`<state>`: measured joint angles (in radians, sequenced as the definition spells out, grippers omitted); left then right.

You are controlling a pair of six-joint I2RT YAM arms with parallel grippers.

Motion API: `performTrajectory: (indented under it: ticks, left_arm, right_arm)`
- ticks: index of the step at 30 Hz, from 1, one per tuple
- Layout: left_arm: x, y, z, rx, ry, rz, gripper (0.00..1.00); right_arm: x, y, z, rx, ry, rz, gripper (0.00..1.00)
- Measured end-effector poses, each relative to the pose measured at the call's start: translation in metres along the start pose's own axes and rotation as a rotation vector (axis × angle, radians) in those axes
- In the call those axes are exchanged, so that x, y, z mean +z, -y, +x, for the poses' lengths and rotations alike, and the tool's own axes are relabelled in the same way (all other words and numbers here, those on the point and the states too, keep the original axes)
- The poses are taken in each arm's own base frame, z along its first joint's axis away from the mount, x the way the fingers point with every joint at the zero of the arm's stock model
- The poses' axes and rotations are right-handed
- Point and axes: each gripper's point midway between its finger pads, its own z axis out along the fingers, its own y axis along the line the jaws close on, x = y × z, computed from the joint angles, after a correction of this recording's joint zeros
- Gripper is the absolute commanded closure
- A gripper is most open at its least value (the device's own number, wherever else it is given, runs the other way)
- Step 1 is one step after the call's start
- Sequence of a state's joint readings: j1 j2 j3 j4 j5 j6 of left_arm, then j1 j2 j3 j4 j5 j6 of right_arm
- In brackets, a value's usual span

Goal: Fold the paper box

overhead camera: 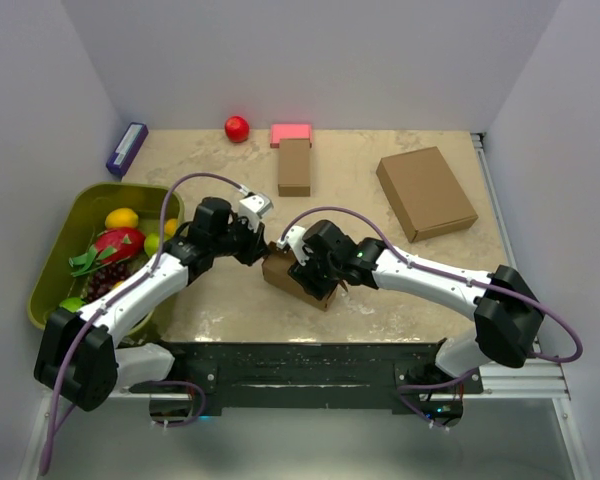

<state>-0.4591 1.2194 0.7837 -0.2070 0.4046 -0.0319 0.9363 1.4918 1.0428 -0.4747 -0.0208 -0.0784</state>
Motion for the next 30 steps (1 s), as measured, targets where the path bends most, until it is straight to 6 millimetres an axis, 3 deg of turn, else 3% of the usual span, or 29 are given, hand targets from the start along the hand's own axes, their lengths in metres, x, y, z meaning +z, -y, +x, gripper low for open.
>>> performTrajectory:
  ticks: [8, 22, 30]
  left_arm:
    - [0.0019, -0.0050, 0.0023, 0.015, -0.011, -0.062, 0.86]
    - [0.0054, -0.0054, 0.0059, 0.027, -0.023, -0.091, 1.00]
    - [0.0075, -0.0047, 0.0058, 0.021, -0.021, -0.095, 1.00]
  right_arm:
    - [0.0000, -0.0001, 0.0000, 0.000, 0.000, 0.000, 0.57]
    - [-0.0002, 0.0002, 0.0010, 0.000, -0.004, 0.001, 0.58]
    - [-0.0003, 0.0004, 0.0017, 0.000, -0.007, 0.003, 0.58]
